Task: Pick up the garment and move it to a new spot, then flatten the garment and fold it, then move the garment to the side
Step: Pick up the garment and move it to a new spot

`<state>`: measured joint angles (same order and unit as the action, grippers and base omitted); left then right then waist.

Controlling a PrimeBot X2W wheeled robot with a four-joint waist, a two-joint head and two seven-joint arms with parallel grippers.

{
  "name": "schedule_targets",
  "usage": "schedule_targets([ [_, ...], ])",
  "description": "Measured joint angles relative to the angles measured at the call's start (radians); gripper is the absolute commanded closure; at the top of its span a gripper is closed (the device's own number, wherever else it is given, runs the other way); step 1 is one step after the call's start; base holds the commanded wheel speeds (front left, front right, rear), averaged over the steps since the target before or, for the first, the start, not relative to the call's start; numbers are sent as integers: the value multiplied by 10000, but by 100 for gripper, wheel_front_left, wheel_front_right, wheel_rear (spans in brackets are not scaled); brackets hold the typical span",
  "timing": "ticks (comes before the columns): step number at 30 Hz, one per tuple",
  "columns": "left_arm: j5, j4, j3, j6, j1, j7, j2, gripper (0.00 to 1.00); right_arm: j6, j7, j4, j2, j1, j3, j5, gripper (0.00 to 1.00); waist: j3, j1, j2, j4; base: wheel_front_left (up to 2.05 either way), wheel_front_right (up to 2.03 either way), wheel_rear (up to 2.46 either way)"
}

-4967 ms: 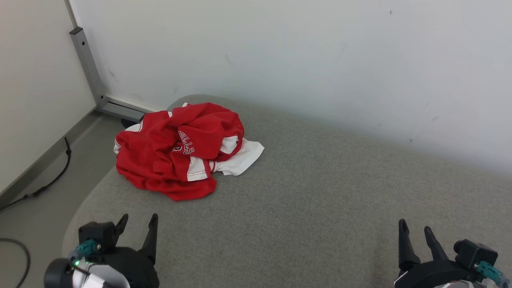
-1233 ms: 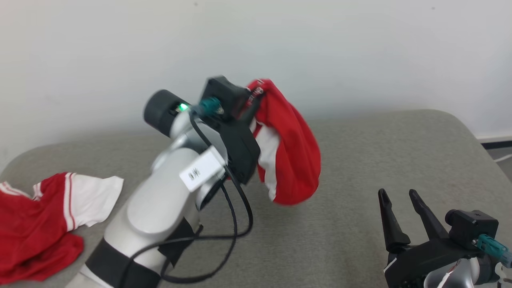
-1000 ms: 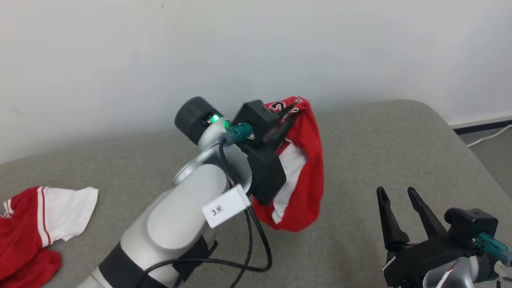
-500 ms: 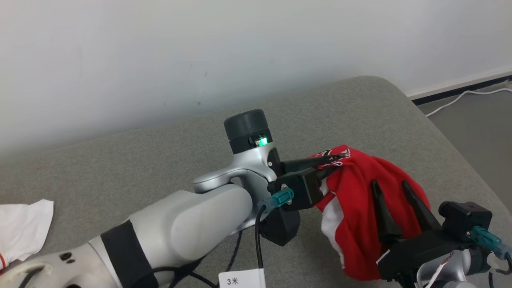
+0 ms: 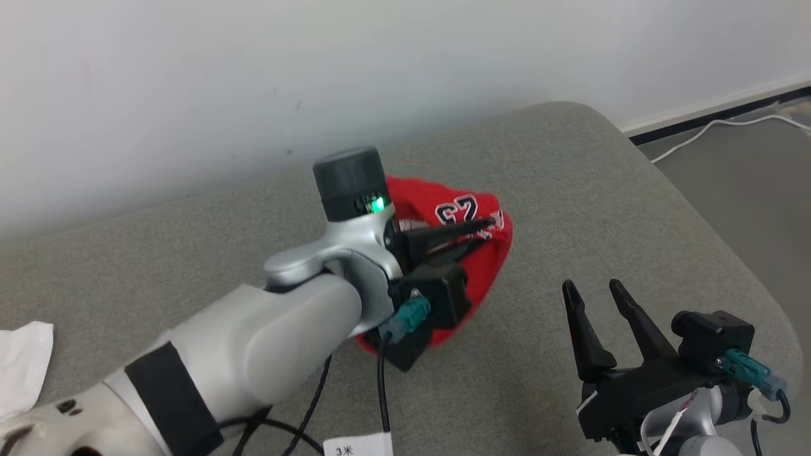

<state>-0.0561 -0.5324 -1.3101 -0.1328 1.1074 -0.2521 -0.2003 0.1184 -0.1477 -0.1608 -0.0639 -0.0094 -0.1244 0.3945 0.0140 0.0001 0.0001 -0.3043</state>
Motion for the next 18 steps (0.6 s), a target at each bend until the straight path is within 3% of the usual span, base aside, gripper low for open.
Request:
schedule_targets([
  [2, 539, -140, -6, -2, -419, -52, 81, 53, -21, 33, 42, 8, -23, -117, 0, 0, 57, 0, 0, -61, 0, 0, 0],
  [3, 708, -337, -6, -2, -597, -52, 127, 0, -44, 40, 48, 15, -40, -178, 0, 0, 88, 0, 0, -94, 0, 0, 0],
  [7, 1632, -976, 2, -2, -1101, -52, 190, 0, -58, 67, 92, 25, -264, -320, 33, 0, 222, 0, 0, -233, 0, 0, 0],
  [11, 1889, -1463, 10, -2, -1189, -52, 451, 0, -58, 77, 140, 25, -247, -242, 92, 0, 387, 0, 0, -297, 0, 0, 0],
  [18, 1239, -2514, 48, -2, -636, -52, 744, 0, -58, 169, 311, 29, -231, -123, 94, 0, 371, 0, 0, -116, 0, 0, 0],
])
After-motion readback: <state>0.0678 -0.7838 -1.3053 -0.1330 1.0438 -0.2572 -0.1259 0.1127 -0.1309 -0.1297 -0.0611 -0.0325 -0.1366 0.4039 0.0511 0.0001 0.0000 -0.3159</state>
